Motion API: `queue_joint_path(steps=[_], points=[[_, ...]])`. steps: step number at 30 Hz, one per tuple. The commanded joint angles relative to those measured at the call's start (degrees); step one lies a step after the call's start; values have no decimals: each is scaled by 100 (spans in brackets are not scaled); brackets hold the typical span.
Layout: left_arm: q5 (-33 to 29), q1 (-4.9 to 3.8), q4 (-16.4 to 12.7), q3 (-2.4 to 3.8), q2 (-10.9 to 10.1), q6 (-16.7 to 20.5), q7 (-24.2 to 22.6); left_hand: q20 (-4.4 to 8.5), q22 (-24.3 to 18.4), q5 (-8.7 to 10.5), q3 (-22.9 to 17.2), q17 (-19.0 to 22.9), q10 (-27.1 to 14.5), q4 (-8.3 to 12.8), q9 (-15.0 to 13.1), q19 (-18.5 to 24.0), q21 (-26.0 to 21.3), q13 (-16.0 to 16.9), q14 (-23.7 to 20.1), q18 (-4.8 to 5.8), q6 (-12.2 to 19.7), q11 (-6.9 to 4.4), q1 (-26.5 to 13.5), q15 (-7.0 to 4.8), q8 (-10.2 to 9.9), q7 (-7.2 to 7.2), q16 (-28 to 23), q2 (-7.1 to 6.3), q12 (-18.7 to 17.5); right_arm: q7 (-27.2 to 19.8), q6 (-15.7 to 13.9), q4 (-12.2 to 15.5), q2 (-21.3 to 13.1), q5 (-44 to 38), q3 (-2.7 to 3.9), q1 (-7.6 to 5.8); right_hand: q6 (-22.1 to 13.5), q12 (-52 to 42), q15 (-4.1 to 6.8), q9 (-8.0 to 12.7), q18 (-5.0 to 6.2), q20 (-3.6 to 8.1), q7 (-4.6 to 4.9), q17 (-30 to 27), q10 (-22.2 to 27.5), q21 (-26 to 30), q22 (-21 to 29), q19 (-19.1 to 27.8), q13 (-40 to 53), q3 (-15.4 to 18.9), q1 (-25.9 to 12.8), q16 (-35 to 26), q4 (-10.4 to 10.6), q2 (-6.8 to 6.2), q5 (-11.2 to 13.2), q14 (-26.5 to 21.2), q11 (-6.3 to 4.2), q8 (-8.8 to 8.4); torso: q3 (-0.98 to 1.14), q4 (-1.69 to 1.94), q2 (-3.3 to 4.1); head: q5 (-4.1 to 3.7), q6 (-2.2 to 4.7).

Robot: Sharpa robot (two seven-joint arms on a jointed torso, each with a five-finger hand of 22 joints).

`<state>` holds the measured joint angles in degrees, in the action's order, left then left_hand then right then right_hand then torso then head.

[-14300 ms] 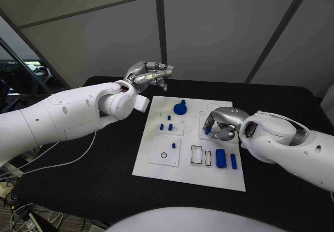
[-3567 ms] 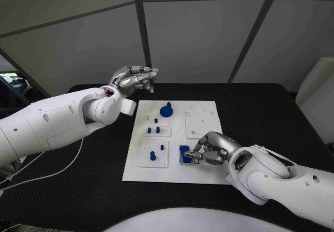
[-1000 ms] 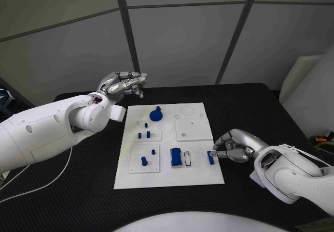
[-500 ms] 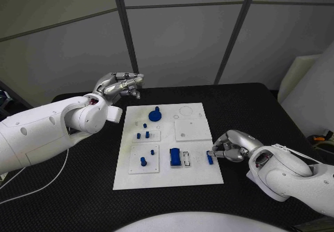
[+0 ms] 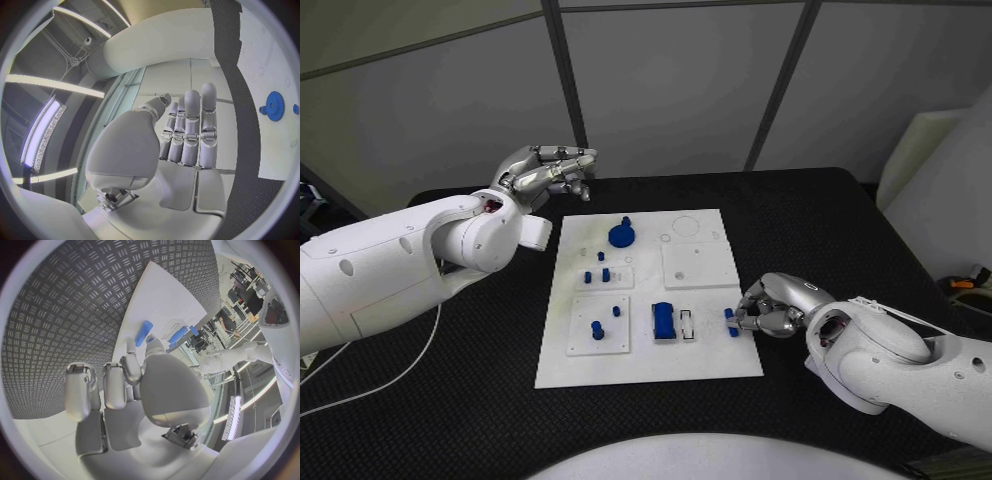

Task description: Assemble the parts on the task board

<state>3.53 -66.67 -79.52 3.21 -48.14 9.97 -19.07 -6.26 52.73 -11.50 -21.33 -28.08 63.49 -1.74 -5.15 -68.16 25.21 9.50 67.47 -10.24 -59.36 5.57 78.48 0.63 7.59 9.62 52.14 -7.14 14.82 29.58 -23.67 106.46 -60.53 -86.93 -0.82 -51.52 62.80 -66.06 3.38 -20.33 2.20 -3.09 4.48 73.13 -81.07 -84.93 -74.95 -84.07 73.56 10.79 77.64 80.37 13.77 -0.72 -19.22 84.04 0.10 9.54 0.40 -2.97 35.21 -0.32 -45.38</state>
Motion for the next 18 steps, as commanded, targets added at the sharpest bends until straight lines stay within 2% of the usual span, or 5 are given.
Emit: queue_joint_path(steps=[1, 12, 16, 18], points=[[-13, -7, -10, 1, -9, -92, -37, -14, -6, 14, 22, 9, -52, -2, 8, -19, -26, 8, -16, -12, 42, -7, -17, 35, -27, -10, -20, 55, 28, 249, 360, -2, 18, -315, -5, 7, 51, 17, 22, 10, -49, 9, 7, -6, -17, -11, -980, -120, 0, 21, -67, 6, 26, -3, 37, 287, -2, 13, 2, -2, -1, 4, -22], [-13, -6, 3, 1, -3, -104, -25, -14, -6, 14, 22, 9, -52, -2, 8, -19, -26, 8, -16, -12, 42, -7, -17, 35, -27, -10, -20, 55, 28, 482, 724, 6, 139, -1000, -5, 139, 97, 45, 35, 10, -52, 18, -14, -20, -5, -16, -989, -126, -10, 64, 40, -7, -14, -73, 89, 282, -19, 39, -2, 17, -1, 28, -50], [-13, -6, 13, 1, 4, -106, -19, -14, -6, 14, 22, 9, -52, -2, 8, -19, -26, 8, -16, -12, 42, -7, -17, 35, -27, -10, -20, 55, 28, 542, 884, 8, 206, -1175, -5, 188, 98, 74, 42, 13, -49, 26, -19, -32, 11, -6, -981, -118, -23, 46, 186, -17, -92, -89, 90, 278, -26, 42, 0, 2, -2, 46, -51], [-13, -5, 11, 0, 7, -107, -15, -14, -6, 14, 22, 9, -52, -2, 8, -19, -26, 8, -16, -12, 42, -7, -17, 35, -27, -10, -20, 55, 28, 585, 990, 7, 234, -1279, -5, 203, 99, 80, 43, 15, -49, 28, -19, -35, 16, -4, -980, -117, -24, 42, 238, -21, -122, -96, 95, 277, -27, 45, 0, 7, 0, 48, -53]])
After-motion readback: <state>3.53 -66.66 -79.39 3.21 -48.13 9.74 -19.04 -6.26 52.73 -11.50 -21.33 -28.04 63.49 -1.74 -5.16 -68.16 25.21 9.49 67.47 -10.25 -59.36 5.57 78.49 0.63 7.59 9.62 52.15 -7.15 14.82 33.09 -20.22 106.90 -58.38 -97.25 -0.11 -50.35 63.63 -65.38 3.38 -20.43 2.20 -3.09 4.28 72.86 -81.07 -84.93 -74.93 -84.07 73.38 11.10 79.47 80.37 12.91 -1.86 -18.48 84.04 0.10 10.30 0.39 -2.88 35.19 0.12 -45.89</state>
